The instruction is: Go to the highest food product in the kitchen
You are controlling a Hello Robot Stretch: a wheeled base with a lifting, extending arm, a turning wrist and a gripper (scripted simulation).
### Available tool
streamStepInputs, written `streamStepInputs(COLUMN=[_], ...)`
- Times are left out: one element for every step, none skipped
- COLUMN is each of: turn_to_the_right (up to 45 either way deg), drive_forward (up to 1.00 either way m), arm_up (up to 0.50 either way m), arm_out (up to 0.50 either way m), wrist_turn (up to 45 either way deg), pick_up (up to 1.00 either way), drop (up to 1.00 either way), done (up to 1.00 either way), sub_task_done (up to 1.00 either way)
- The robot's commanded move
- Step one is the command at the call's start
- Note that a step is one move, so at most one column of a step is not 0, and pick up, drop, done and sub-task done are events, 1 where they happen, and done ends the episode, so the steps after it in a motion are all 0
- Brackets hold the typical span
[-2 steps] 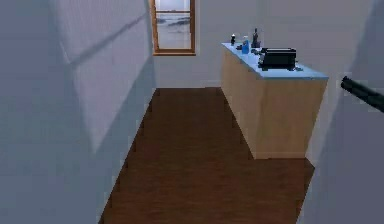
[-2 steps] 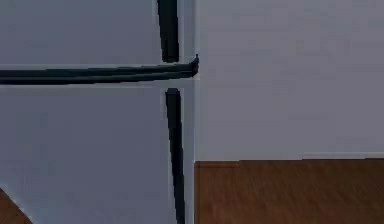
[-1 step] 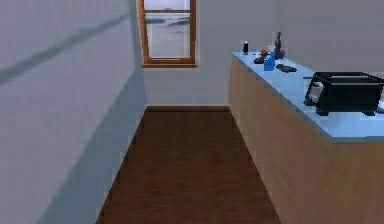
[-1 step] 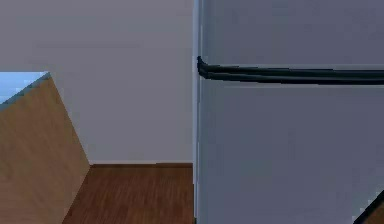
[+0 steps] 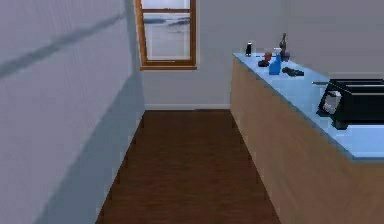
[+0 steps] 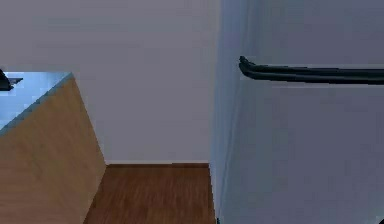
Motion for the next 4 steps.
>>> streamStepInputs(turn_to_the_right=[3.0,0.0,0.0,39.0], drive_forward=[0.00,1.00,0.55,0.00], arm_up=[0.00,0.00,0.00,0.00], arm_out=[0.00,0.00,0.00,0.00], wrist_turn=[0.0,0.0,0.0,0.0], pick_up=[0.00,0.00,0.00,0.00], drop=[0.00,0.00,0.00,0.00], done=[0.00,0.00,0.00,0.00], sub_task_done=[0.00,0.00,0.00,0.00])
